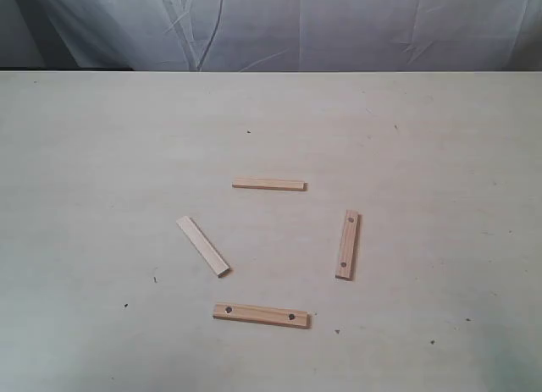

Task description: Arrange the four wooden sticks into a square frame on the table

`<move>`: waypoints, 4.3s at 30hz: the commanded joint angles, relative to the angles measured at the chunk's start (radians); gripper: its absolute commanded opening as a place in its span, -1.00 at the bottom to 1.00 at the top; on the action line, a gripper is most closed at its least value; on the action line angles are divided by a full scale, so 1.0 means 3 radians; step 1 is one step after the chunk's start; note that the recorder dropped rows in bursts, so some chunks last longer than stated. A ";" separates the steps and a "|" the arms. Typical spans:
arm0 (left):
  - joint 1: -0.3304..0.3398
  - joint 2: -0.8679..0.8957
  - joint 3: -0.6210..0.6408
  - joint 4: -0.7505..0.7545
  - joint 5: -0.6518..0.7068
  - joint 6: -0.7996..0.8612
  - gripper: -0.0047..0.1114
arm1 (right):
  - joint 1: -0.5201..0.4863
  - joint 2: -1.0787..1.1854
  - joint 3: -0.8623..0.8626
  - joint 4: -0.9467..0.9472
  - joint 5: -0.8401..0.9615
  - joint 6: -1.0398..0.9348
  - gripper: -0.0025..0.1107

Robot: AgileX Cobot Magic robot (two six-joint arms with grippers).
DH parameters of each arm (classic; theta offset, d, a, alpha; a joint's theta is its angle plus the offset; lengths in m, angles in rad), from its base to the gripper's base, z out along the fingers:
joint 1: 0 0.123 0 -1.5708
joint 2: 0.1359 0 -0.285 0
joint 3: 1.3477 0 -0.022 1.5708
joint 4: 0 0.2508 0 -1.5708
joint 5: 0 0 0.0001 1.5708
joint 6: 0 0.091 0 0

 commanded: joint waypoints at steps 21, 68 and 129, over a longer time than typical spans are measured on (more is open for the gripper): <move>-0.0019 -0.0018 0.0013 -0.0003 -0.0037 -0.0015 -0.92 | -0.0019 -0.0021 0.0004 0.0002 -0.0072 -0.0007 -0.95; -0.0019 -0.0018 0.0013 0.0013 -0.0037 -0.0015 -0.92 | -0.0019 0.0389 -0.0881 0.0012 -0.1047 -0.0035 -0.96; -0.0019 -0.0018 0.0013 0.0013 -0.0037 -0.0015 -0.92 | 0.2018 0.6074 -0.3510 0.0019 0.0727 0.1632 -0.97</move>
